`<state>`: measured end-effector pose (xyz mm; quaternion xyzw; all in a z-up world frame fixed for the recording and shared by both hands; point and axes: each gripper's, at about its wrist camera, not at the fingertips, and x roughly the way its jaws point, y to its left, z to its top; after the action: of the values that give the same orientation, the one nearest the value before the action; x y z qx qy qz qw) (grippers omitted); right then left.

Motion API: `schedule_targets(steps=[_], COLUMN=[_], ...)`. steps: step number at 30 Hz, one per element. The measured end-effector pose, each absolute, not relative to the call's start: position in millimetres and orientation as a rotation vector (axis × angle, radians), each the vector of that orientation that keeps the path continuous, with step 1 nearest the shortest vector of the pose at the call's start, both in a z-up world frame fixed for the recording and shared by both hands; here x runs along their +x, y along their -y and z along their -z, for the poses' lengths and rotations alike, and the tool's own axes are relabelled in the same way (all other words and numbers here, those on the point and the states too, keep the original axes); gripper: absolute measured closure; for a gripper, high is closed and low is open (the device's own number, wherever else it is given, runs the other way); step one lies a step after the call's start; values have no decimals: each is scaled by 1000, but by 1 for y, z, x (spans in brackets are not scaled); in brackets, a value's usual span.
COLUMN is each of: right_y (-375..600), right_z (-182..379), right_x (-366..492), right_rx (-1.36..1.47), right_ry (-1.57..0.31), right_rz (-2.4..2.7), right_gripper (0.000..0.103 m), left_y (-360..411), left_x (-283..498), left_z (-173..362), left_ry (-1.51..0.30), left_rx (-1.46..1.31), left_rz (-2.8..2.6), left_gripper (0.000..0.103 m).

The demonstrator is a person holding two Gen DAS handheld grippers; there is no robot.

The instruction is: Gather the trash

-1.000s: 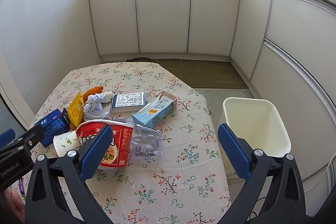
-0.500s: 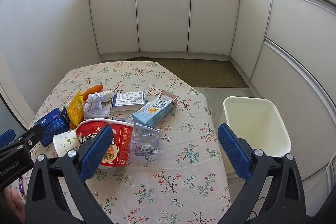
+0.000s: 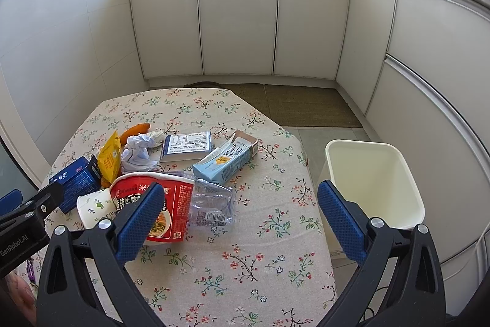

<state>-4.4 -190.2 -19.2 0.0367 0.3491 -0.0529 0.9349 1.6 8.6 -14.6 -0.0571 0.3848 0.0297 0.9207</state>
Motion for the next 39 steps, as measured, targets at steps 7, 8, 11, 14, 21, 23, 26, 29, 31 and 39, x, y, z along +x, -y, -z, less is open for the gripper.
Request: schedule_targets(steps=[7, 8, 11, 14, 21, 23, 26, 29, 31, 39], right_y=[191, 191, 191, 191, 192, 195, 198, 201, 203, 215], right_z=[19, 19, 19, 19, 20, 23, 30, 32, 31, 0], right_x=[-5, -5, -3, -3, -1, 2, 9, 16, 23, 74], right_rx=[76, 75, 76, 77, 91, 110, 145, 182, 200, 296], right_ry=[-716, -716, -719, -720, -732, -759, -816, -869, -903, -990], right_rz=[108, 108, 108, 109, 114, 111, 96, 79, 67, -34], right_gripper=[6, 6, 6, 6, 6, 6, 6, 6, 6, 6], left_y=[-11, -11, -11, -11, -17, -25, -38, -48, -56, -84], left_x=[2, 2, 3, 3, 9, 14, 22, 35, 47, 95], left_z=[14, 14, 15, 15, 16, 14, 8, 3, -1, -57], left_ry=[-795, -795, -799, -800, -802, -800, -786, -799, -820, -718], left_rx=[-122, -121, -123, -124, -132, -152, -183, -207, -228, -352], left_rz=[-62, -62, -62, -63, -76, -92, -117, -121, -112, -37], left_gripper=[7, 7, 7, 7, 7, 7, 7, 7, 7, 7])
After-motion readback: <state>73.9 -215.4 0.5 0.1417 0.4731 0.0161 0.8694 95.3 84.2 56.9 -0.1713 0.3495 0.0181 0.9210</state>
